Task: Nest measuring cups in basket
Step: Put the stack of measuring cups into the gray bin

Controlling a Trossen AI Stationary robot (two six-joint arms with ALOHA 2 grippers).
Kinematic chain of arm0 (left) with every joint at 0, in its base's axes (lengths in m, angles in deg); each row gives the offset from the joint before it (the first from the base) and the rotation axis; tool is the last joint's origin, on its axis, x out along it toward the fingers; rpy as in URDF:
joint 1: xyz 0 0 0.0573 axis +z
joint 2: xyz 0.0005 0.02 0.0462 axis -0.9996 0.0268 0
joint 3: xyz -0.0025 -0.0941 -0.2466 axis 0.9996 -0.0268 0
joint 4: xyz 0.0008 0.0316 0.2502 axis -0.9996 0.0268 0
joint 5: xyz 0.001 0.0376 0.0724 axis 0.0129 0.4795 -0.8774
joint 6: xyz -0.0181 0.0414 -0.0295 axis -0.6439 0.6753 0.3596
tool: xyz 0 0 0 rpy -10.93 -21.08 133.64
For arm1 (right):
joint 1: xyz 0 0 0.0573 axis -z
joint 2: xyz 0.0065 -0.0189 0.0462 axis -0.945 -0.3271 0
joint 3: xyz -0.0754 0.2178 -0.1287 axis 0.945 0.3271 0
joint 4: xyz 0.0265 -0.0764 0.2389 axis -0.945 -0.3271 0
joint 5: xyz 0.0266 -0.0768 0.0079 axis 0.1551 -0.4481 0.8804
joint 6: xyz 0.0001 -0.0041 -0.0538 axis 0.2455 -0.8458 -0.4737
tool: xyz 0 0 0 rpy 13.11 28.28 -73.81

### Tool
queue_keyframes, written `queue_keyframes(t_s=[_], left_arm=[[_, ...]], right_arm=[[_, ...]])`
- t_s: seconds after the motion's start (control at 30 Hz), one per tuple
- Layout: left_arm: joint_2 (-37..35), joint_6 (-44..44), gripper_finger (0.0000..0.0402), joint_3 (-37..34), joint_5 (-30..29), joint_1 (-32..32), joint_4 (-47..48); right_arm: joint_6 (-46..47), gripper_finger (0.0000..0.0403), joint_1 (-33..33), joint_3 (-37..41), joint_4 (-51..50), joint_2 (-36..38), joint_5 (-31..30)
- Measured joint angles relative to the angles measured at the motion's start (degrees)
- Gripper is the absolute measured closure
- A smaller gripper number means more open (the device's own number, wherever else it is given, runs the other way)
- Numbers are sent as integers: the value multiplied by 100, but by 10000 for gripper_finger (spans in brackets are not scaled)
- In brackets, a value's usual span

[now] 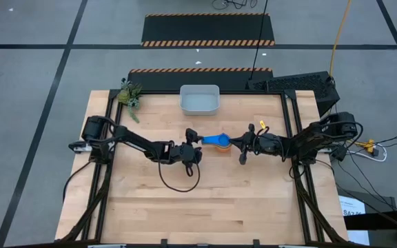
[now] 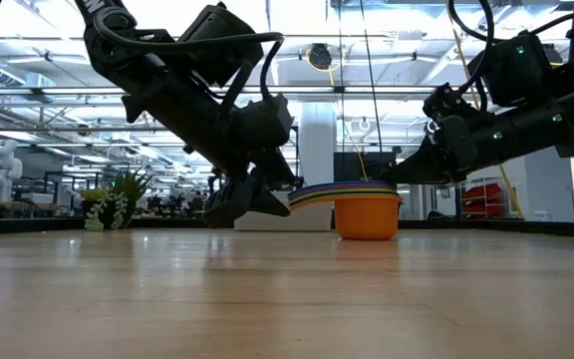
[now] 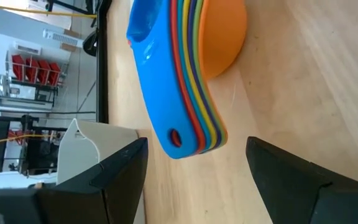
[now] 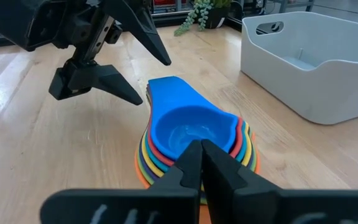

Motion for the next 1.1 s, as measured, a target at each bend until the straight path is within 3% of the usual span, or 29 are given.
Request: queue_keyframes(t_s=[0.6, 1.1], left_arm=[[0, 683, 126, 0, 384, 170, -574], [0, 769, 126, 0, 555, 256, -379]], right_arm=[[151, 403, 151, 138, 5, -1, 10], [135, 403, 152, 138, -10, -3, 10]])
